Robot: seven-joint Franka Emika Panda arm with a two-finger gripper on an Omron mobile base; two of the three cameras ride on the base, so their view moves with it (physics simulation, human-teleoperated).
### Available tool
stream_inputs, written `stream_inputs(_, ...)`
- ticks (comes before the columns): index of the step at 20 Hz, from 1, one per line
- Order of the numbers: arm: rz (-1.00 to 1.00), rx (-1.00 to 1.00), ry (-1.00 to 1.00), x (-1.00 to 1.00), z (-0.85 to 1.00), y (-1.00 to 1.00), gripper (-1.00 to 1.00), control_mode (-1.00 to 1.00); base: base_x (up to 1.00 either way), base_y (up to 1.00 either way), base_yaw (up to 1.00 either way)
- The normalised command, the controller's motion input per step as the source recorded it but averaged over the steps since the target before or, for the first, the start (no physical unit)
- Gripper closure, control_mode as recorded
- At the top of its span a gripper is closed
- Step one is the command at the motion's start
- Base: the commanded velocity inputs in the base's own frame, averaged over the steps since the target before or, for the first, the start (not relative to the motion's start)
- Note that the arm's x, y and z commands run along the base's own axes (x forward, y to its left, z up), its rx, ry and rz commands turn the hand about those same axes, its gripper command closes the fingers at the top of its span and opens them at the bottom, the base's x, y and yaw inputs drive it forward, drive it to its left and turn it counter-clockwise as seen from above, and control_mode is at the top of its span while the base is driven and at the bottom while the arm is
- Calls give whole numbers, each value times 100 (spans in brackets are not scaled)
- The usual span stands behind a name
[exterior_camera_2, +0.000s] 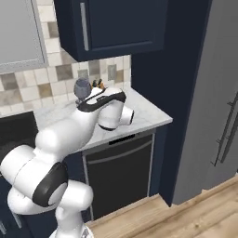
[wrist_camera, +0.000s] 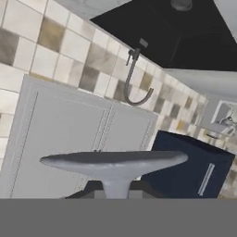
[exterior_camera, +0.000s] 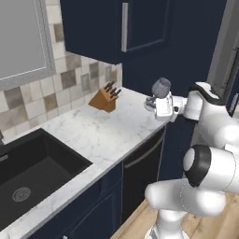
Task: Retrieve the wine glasses from the counter and place one next to each plate.
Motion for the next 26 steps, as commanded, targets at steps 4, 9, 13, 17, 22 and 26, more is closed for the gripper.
stream_inputs(4,0,0,0,0,0,0,100,100,-100,-1,0)
stream_inputs(9,0,0,0,0,0,0,100,100,-100,3,0)
stream_inputs(13,0,0,0,0,0,0,100,100,-100,33,-15)
stream_inputs(17,0,0,0,0,0,0,100,100,-83,42,-73)
stream_inputs(22,0,0,0,0,0,0,100,100,-74,39,-86)
stream_inputs(26,0,0,0,0,0,0,100,100,-98,47,-80)
